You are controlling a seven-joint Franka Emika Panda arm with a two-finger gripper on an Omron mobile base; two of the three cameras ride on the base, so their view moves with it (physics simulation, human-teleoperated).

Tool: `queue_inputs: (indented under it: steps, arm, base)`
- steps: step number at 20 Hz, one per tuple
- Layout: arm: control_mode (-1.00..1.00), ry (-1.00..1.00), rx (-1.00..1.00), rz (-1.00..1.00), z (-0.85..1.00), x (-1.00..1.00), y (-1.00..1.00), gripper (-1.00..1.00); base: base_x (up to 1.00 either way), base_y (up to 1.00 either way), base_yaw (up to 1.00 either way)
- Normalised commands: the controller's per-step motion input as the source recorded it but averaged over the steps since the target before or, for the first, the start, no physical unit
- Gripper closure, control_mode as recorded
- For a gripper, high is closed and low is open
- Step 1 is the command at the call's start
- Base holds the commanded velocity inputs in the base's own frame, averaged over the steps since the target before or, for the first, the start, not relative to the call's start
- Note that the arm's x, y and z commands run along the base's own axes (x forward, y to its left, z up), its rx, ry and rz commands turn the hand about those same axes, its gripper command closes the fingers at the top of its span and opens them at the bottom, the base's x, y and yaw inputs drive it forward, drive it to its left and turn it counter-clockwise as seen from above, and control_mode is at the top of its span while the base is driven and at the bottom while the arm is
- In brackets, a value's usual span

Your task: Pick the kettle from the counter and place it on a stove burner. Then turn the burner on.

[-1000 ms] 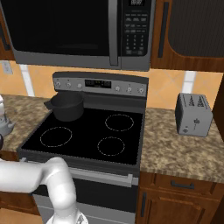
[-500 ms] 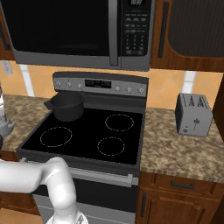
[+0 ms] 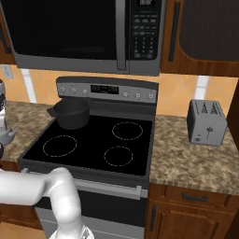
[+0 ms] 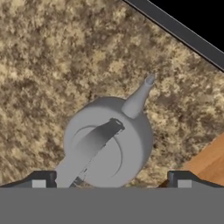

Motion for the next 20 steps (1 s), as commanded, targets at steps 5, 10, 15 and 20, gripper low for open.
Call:
queue_inputs:
  steps: [5,10,15,20]
  arm:
    - [-1.0,0.13,0.04,-0.12,-0.13,0.04,-0.01,-1.0]
    - [-1.0,0.04,0.06,-0.1,0.03,0.01,-0.01,-1.0]
    - [-1.0,0.0,0.07,-0.11,0.02,0.0,-0.01,-1.0]
    - [-1.0,0.03,0.04,-0.15,-0.28,0.13,0.0,-1.0]
  base:
    - [0.0,0.0,0.0]
    - [0.0,0.0,0.0]
    - [0.0,0.0,0.0]
    - [0.0,0.0,0.0]
